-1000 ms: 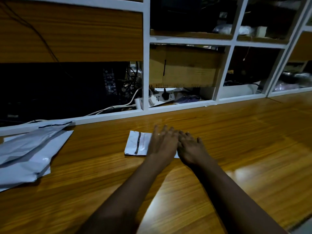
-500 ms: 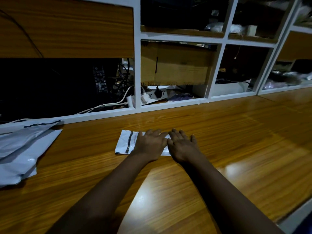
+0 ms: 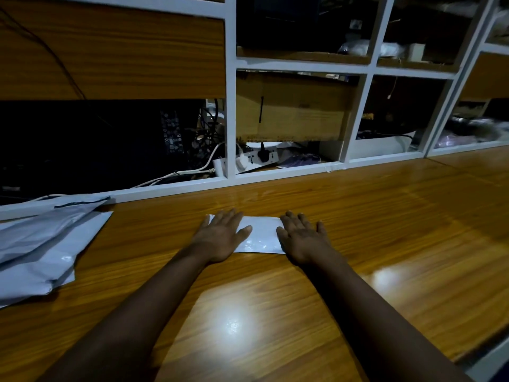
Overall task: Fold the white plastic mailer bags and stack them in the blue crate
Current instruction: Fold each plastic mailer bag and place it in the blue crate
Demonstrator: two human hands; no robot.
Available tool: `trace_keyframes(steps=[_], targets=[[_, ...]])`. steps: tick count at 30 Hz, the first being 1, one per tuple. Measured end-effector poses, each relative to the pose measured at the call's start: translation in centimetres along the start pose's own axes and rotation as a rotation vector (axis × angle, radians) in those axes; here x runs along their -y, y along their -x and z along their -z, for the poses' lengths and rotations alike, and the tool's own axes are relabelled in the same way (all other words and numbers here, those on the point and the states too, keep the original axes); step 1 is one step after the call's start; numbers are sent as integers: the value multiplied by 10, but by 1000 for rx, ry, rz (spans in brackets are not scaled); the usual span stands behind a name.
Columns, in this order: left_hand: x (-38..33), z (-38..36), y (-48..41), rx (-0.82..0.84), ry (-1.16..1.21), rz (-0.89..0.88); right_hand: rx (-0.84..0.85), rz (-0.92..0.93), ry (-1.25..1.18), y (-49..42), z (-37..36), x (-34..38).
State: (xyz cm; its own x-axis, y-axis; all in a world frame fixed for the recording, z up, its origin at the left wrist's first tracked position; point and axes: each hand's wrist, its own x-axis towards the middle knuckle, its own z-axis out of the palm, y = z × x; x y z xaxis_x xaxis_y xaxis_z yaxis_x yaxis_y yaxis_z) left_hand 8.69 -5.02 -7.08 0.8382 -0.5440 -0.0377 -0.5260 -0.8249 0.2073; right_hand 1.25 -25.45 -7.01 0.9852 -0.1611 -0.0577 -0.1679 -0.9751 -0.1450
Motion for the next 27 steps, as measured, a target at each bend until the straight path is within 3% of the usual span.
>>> trace_keyframes(steps=[10,12,15,19,21,23,25,27], targets=[[16,3,26,33,-115,66,-5,27,-40,11,0,-11],[16,2,36,-99,-153,23,-69,54,-101,17,2,-12],[7,5,40,-463,-99,-157,-249,179,-148,13,11,-11],[-9,0,19,-575,9,-355,-262,339,-380,1,18,4],[-7,-5,7,-504,87,-383,-215,381,-368,-3,11,9],[1,-9,1,-305,178,-346,-175,379,-348,-7,5,11],[10,-11,-1,-140,177,-310,-147,378,-346,-10,5,9],[13,-12,-2,-94,117,-304,-109,399,-305,-11,6,6]])
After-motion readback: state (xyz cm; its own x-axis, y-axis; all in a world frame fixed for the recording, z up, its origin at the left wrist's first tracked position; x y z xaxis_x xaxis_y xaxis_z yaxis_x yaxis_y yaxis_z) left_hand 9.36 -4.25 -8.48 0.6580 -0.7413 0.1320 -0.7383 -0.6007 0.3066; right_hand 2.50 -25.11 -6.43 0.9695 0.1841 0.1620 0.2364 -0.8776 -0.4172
